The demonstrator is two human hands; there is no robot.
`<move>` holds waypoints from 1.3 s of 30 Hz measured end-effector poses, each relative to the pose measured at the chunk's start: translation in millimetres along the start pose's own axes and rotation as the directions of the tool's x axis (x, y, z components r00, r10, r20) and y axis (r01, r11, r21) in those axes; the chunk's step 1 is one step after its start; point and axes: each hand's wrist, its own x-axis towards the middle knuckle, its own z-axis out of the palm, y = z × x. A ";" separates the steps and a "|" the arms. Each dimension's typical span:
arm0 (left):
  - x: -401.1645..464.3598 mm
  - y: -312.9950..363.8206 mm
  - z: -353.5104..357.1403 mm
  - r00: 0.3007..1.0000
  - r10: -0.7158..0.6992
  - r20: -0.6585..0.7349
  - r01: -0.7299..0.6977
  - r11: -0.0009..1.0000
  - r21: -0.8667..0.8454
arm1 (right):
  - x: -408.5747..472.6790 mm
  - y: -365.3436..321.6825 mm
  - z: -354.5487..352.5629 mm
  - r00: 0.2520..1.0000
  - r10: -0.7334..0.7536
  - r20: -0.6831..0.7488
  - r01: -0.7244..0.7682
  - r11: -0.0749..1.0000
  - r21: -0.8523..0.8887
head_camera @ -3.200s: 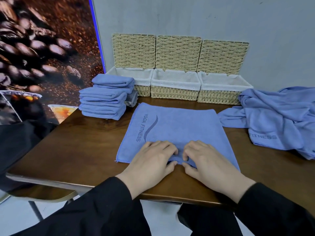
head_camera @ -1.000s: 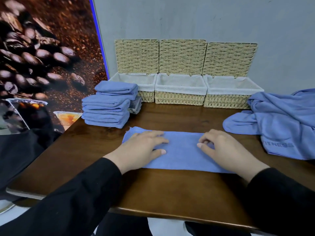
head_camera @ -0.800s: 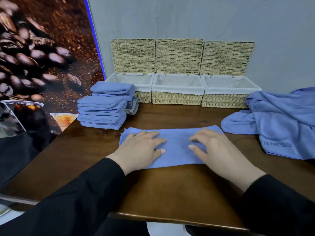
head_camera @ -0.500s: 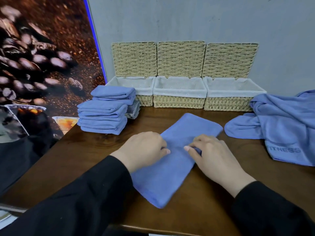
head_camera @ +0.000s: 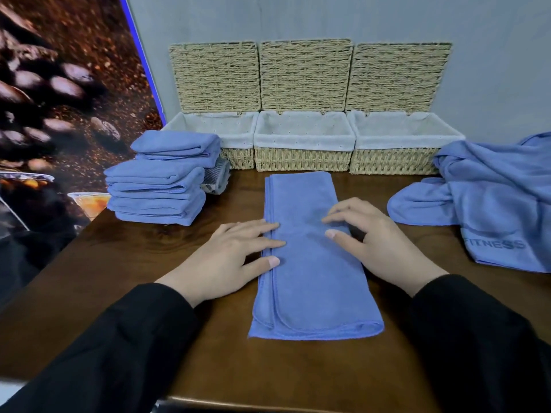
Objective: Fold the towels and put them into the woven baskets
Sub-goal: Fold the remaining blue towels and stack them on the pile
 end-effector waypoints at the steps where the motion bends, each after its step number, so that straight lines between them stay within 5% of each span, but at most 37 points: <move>1: -0.6 -0.1 0.4 1.000 -0.012 0.014 0.012 1.000 0.013 | -5.9 -4.0 -1.9 0.997 -0.028 0.068 0.028 1.000 0.012; 4: 0.8 0.1 1.4 0.999 -0.032 0.007 0.032 0.999 0.021 | -22.8 -7.8 -5.6 0.961 -0.017 0.277 0.027 0.999 -0.032; 9: -4.8 4.0 -3.0 0.998 0.056 -0.013 -0.057 0.997 -0.047 | -48.7 -18.4 -15.8 0.973 -0.052 0.224 0.046 0.998 0.034; 13: -9.5 12.3 -4.8 0.994 0.101 0.039 -0.098 0.993 -0.073 | -63.1 -21.6 -11.8 0.926 -0.083 0.367 0.110 0.993 -0.052; 17: -18.6 14.0 -7.6 0.994 0.111 0.016 -0.109 0.989 -0.096 | -73.6 -15.6 -20.1 0.965 -0.070 0.252 0.075 0.997 -0.012; 23: -26.6 15.9 -7.6 0.995 0.082 0.059 -0.076 0.992 -0.096 | -81.1 -10.2 -26.2 0.925 -0.106 0.364 0.139 0.988 -0.067; 29: -29.4 20.3 -9.5 0.997 0.065 0.036 -0.059 0.987 -0.147 | -62.1 -21.1 -8.5 0.968 -0.167 0.187 0.207 0.954 -0.216; 33: -36.8 22.2 -12.6 0.993 0.119 -0.004 -0.114 0.946 -0.304 | -50.4 -36.4 -4.4 0.996 0.089 0.020 -0.088 0.996 -0.003; 39: -33.9 34.4 -15.3 0.999 0.030 0.045 -0.018 0.971 -0.238 | -44.3 -52.3 -1.8 0.978 0.196 -0.064 -0.185 0.970 0.157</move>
